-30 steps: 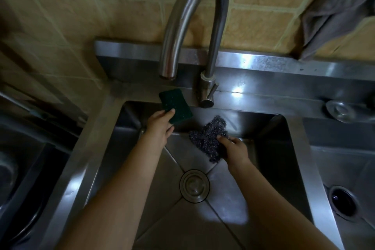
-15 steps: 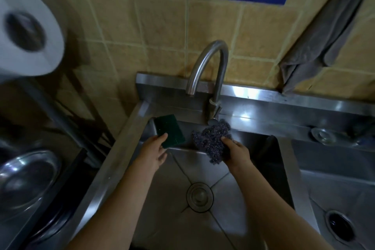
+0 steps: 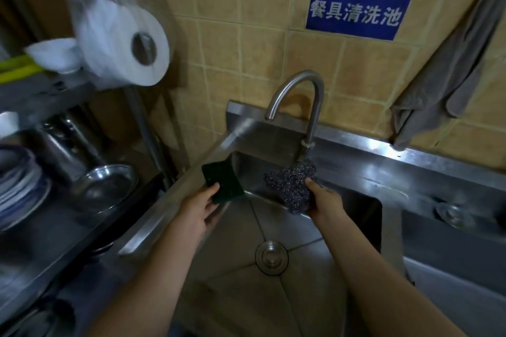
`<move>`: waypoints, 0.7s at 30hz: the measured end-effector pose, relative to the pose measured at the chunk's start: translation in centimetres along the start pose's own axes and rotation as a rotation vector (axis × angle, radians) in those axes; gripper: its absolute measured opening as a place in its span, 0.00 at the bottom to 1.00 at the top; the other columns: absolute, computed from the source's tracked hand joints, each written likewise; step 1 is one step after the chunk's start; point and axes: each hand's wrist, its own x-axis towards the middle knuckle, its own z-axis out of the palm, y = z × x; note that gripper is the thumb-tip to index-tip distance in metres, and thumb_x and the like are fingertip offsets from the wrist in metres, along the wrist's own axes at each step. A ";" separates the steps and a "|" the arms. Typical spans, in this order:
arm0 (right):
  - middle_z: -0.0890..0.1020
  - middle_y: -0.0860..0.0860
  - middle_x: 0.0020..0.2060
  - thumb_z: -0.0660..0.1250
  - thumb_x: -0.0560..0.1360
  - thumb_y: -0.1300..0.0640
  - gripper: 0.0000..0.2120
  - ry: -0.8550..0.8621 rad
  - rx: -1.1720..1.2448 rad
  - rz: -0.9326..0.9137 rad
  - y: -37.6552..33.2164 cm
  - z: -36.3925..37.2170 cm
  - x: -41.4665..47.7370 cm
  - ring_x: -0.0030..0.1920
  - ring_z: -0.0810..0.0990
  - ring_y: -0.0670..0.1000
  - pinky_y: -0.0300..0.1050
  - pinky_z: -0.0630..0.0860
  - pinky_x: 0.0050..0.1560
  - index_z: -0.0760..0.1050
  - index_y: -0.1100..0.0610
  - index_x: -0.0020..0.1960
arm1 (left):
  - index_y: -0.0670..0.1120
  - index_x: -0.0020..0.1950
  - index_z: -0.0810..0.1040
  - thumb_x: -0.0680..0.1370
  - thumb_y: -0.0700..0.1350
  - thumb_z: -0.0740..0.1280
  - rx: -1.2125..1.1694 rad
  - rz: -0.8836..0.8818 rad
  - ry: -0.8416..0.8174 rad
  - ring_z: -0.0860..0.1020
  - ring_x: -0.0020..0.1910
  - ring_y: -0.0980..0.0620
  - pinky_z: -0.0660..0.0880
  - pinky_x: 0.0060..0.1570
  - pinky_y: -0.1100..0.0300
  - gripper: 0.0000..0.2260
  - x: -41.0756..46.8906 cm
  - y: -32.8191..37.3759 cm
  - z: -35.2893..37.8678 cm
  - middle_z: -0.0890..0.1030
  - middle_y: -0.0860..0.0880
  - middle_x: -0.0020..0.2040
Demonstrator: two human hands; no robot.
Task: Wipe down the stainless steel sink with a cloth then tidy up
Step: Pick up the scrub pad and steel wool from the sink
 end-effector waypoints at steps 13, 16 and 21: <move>0.79 0.60 0.55 0.73 0.70 0.56 0.11 -0.207 -0.224 0.040 1.1 5.7 -5.0 0.54 0.78 0.62 0.61 0.74 0.59 0.73 0.59 0.43 | 0.53 0.46 0.75 0.73 0.49 0.70 -0.150 0.098 0.204 0.75 0.48 0.55 0.64 0.51 0.54 0.06 -9.1 0.2 -7.8 0.77 0.52 0.52; 0.79 0.57 0.50 0.70 0.73 0.57 0.07 -0.291 -0.238 0.061 1.7 9.0 -6.5 0.52 0.78 0.59 0.58 0.74 0.59 0.74 0.59 0.43 | 0.53 0.44 0.75 0.74 0.50 0.69 -0.202 0.126 0.244 0.75 0.48 0.56 0.64 0.53 0.55 0.04 -10.2 1.1 -10.3 0.77 0.54 0.53; 0.78 0.58 0.59 0.70 0.72 0.61 0.20 -0.396 -0.115 0.117 3.8 15.5 -7.4 0.56 0.78 0.60 0.57 0.77 0.51 0.71 0.61 0.63 | 0.51 0.47 0.75 0.74 0.50 0.69 -0.259 0.186 0.338 0.75 0.46 0.56 0.68 0.44 0.57 0.06 -10.6 3.1 -15.1 0.77 0.53 0.56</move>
